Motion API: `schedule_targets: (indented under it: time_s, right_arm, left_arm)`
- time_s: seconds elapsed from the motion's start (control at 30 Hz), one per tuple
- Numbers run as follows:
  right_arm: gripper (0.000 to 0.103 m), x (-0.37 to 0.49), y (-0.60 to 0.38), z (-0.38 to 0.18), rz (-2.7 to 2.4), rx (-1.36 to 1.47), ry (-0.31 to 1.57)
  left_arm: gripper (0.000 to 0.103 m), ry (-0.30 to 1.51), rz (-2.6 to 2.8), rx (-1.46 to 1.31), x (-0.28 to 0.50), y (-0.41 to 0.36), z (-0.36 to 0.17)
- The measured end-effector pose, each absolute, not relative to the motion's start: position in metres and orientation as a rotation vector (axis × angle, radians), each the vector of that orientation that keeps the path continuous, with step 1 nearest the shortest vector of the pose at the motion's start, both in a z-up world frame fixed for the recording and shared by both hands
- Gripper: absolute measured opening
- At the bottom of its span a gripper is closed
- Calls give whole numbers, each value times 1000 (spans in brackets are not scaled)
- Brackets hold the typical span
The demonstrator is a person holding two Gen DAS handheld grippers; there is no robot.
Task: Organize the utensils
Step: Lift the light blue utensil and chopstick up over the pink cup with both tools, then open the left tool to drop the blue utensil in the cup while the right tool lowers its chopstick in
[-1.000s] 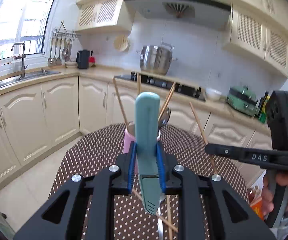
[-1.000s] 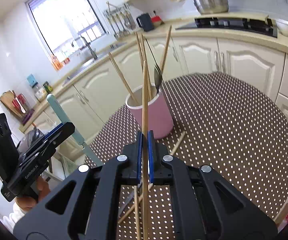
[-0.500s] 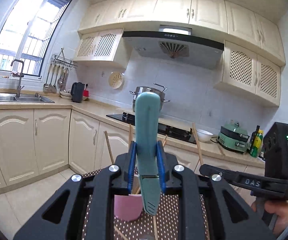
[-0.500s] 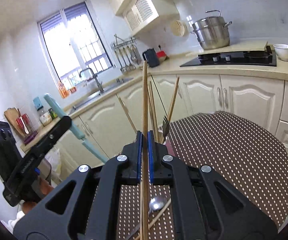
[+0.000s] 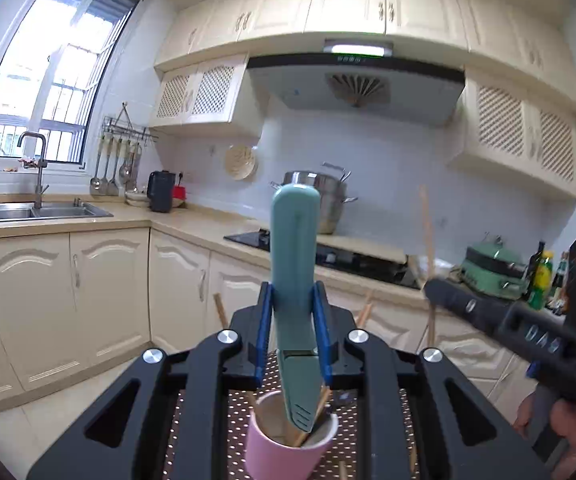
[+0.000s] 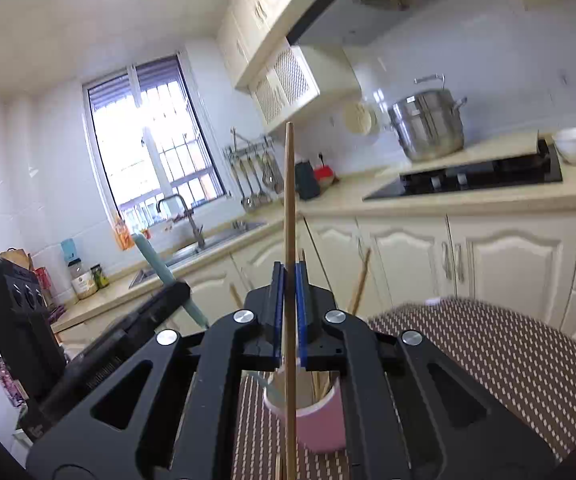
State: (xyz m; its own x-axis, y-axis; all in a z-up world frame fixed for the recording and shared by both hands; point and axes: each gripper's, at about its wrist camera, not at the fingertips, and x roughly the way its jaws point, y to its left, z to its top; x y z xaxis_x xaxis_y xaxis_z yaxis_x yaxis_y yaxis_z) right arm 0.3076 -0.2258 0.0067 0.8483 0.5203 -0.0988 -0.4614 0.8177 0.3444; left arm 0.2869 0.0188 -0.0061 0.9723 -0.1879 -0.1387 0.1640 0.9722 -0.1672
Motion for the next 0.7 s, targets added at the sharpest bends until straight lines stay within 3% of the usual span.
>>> schedule_targets:
  time_s: [0.43, 0.57, 0.7]
  right_arm:
    - [6, 348, -195, -18, 465, 296, 90]
    - [6, 349, -190, -26, 459, 267, 90]
    - [7, 346, -188, -31, 459, 245, 96]
  left_arm:
    - [20, 299, -201, -172, 326, 28, -46]
    - [37, 294, -208, -184, 322, 33, -45]
    - [44, 274, -185, -171, 311, 34, -41]
